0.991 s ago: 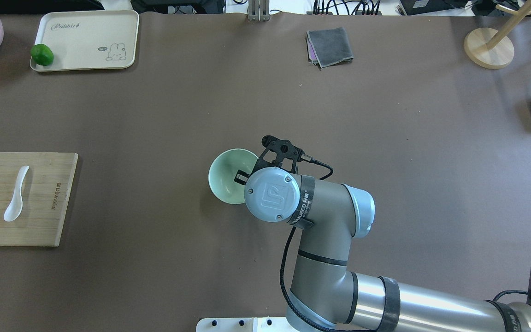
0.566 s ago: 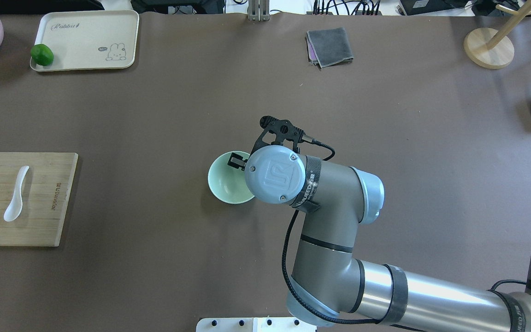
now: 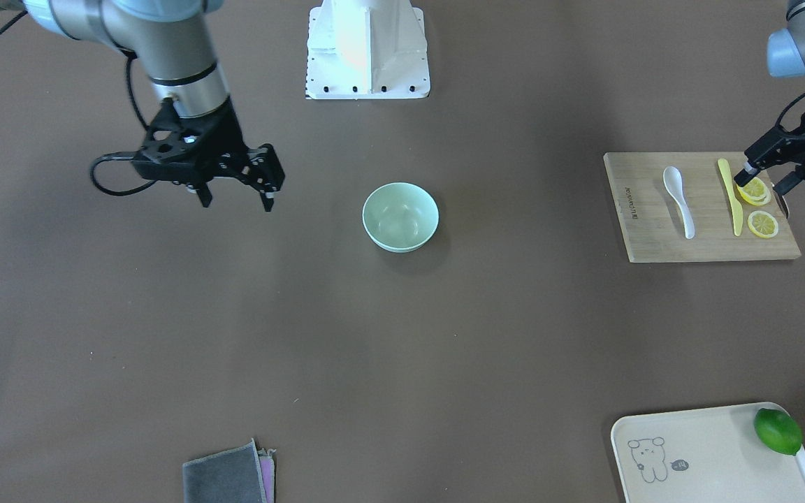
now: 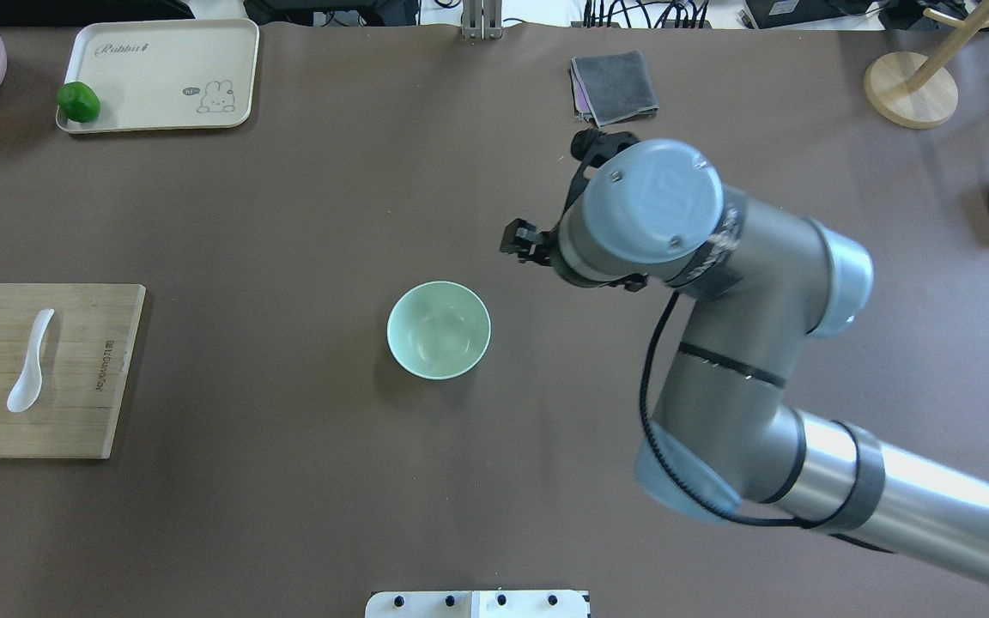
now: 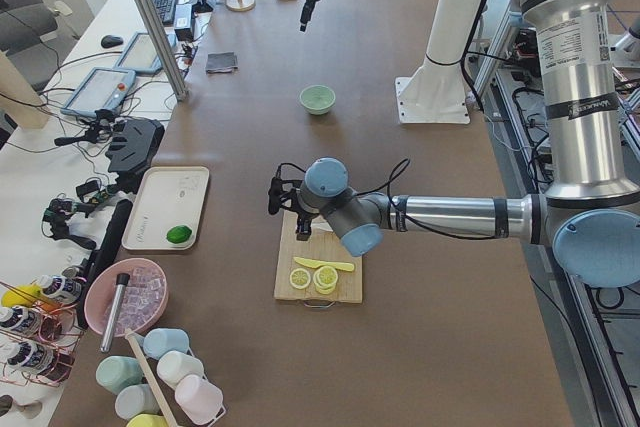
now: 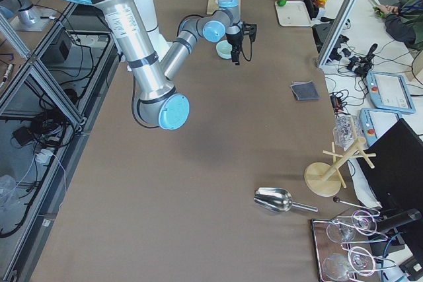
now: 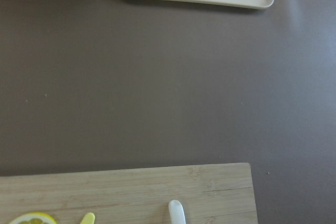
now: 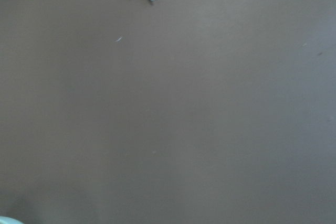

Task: Place spoon in bowl
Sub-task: 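Withdraw the right gripper away from the bowl back to its rest side, then lower the left gripper onto the white spoon on the cutting board and grasp it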

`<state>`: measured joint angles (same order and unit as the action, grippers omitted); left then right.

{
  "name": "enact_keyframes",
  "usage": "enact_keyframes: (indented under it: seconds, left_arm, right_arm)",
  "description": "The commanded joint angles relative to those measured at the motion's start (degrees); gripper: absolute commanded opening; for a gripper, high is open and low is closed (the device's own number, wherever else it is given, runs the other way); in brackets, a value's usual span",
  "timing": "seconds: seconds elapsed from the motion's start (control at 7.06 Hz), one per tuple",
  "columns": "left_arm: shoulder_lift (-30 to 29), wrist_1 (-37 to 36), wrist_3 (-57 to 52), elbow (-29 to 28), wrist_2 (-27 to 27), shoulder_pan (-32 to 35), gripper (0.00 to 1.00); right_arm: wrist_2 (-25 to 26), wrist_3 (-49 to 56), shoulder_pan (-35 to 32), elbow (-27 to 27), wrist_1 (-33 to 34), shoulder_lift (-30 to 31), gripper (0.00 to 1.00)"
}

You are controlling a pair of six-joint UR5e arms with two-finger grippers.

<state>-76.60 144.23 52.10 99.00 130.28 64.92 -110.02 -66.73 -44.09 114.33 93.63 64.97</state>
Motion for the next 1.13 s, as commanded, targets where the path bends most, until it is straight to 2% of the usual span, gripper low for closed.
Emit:
enact_keyframes:
  seconds: [0.0,0.14,0.28,0.42,0.57,0.71,0.99]
  left_arm:
    - [2.25,0.26,5.71,1.90,-11.13,-10.65,0.98]
    - [2.07,0.17,6.17,1.90,-14.49,-13.57,0.95]
    - [1.55,0.17,7.56,1.55,-14.96,-14.47,0.81]
    - [0.50,-0.09,7.58,0.77,-15.05,-15.35,0.70]
    - [-0.99,-0.09,7.40,-1.07,-15.14,-16.22,0.55]
    - [-1.61,-0.09,7.05,-2.48,-17.32,-17.10,0.52]
    - [-1.62,-0.27,7.05,-3.02,-17.95,-17.55,0.48]
  right_arm:
    - [-13.23,17.01,-13.42,3.96,-0.12,9.69,1.00]
    - [-16.94,25.34,-18.96,4.32,-0.12,14.60,1.00]
    - [-20.46,33.52,-24.67,4.06,-0.12,18.13,1.00]
    - [-22.41,40.12,-29.25,3.89,-0.03,21.48,0.99]
    - [-23.12,44.54,-32.69,3.88,0.14,24.21,0.99]
    - [-23.30,45.63,-33.77,3.71,0.06,25.36,0.99]
    - [-23.39,45.64,-33.87,3.71,0.06,25.38,0.99]
